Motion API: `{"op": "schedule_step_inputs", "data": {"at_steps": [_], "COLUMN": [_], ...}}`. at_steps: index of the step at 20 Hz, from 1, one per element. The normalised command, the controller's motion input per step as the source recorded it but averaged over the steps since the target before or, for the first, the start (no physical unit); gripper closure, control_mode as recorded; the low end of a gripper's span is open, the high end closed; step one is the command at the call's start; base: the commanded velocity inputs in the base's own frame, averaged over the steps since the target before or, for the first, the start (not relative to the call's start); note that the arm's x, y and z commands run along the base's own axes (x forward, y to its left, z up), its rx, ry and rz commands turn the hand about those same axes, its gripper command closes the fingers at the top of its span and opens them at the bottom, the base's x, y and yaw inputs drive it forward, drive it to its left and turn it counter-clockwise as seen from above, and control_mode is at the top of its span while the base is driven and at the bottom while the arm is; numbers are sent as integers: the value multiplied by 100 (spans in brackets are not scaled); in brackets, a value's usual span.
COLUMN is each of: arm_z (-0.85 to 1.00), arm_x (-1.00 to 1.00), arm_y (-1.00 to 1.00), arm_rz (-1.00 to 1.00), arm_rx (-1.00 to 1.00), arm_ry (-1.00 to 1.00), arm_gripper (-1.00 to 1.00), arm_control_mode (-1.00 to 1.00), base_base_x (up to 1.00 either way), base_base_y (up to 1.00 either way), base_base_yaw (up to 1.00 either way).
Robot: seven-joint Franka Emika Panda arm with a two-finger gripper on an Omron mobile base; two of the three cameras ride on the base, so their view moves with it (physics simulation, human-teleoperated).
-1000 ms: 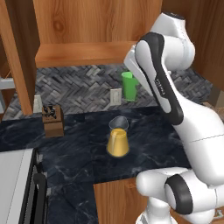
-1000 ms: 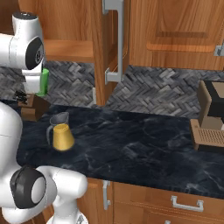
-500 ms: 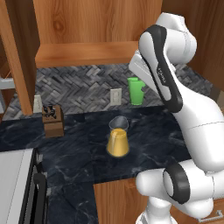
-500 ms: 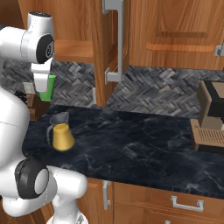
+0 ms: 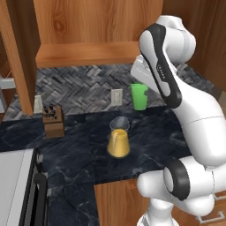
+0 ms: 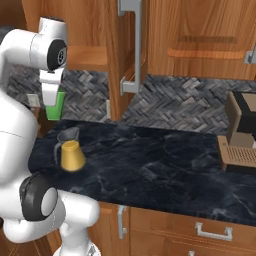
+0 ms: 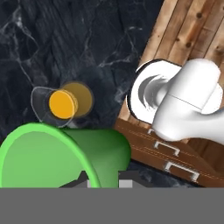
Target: There is a tray on the dining counter. Grab the cup, mug, and pitcher and place them on the tray. The pitcher may be placed next to the tray if it cannot fit the tray.
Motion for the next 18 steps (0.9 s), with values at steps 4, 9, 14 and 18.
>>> {"op": "schedule_step_inputs", "data": {"at_steps": [4,9,14,18], "arm_z": [0,0,0,0], "arm_x": [0,0,0,0], "arm_y": [0,0,0,0], "arm_rz": [0,0,0,0], "arm_rx": [0,0,0,0], "arm_ry": [0,0,0,0], "arm_gripper": [100,100,100,100], "arm_control_mode": [100,100,100,100], "base_base_x": [-77,-81,-67,-21], "base_base_y": [-16,-32,-35,-42], "base_base_yaw": [0,0,0,0]}}
